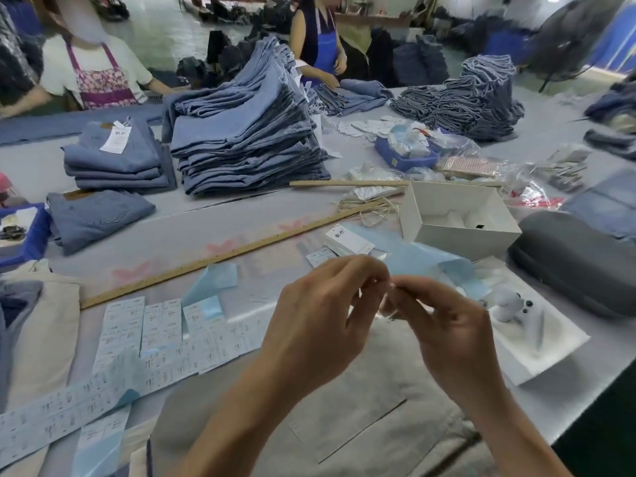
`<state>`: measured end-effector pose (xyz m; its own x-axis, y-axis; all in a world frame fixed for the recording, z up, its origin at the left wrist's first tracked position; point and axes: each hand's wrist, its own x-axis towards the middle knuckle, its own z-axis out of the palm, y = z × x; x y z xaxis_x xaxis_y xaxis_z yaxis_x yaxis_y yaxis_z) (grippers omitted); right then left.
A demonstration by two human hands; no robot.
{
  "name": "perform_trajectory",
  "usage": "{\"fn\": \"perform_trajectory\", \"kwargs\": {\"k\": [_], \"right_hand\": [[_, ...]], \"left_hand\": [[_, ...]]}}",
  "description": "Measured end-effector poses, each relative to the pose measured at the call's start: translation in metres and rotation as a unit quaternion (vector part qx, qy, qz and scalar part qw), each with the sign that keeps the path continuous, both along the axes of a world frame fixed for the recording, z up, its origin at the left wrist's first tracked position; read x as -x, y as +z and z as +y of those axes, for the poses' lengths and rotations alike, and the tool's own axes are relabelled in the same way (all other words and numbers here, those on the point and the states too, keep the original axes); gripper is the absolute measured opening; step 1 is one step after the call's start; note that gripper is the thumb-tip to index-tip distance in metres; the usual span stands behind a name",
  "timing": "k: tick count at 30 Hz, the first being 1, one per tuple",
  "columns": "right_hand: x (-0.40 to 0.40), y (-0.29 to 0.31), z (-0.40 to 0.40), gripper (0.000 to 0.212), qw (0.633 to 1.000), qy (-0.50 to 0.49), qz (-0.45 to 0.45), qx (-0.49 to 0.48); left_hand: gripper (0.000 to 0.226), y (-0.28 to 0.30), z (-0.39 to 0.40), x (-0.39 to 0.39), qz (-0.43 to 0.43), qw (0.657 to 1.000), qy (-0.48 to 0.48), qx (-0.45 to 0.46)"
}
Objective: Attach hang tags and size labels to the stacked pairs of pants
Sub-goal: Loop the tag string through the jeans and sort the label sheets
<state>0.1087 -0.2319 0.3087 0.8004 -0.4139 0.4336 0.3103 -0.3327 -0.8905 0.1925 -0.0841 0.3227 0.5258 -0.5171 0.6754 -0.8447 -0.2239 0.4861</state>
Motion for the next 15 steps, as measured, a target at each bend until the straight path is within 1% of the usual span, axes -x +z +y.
{"fn": "perform_trajectory", "kwargs": {"k": [2,4,5,6,7,9,10,11,12,13,15], "right_hand": [[0.008,-0.001,-0.021,0.016,0.999,-0.017,0.035,-0.028],[0.014,-0.003,-0.041,0.017,0.995,-0.052,0.075,-0.050],[0.019,-0.002,-0.052,0.017,0.992,-0.078,0.085,-0.047],[0.022,-0.001,-0.060,0.017,0.990,-0.100,0.090,-0.031],[0.026,0.001,-0.070,0.017,0.988,-0.128,0.090,-0.006],[0.034,0.011,-0.090,0.016,0.980,-0.181,0.078,0.027],[0.037,0.017,-0.098,0.016,0.978,-0.198,0.064,0.026],[0.040,0.023,-0.106,0.016,0.976,-0.209,0.051,0.026],[0.041,0.027,-0.111,0.016,0.976,-0.212,0.044,0.032],[0.041,0.030,-0.114,0.017,0.976,-0.209,0.041,0.046],[0.036,0.031,-0.114,0.017,0.974,-0.200,0.045,0.100]], "left_hand": [[0.018,-0.015,-0.021,-0.012,0.030,0.999,0.004,0.016],[0.020,-0.038,-0.043,-0.032,0.101,0.994,0.032,0.023],[0.017,-0.052,-0.056,-0.043,0.147,0.988,0.044,-0.002],[0.014,-0.069,-0.065,-0.054,0.192,0.978,0.057,-0.060],[0.012,-0.085,-0.077,-0.061,0.226,0.962,0.059,-0.138],[0.021,-0.114,-0.098,-0.066,0.252,0.924,0.028,-0.287],[0.027,-0.124,-0.107,-0.066,0.260,0.905,0.007,-0.337],[0.031,-0.131,-0.114,-0.065,0.272,0.890,-0.008,-0.367],[0.032,-0.135,-0.121,-0.064,0.285,0.882,-0.013,-0.376],[0.030,-0.137,-0.125,-0.064,0.293,0.882,-0.010,-0.369],[0.021,-0.138,-0.133,-0.063,0.279,0.896,-0.003,-0.346]]}}
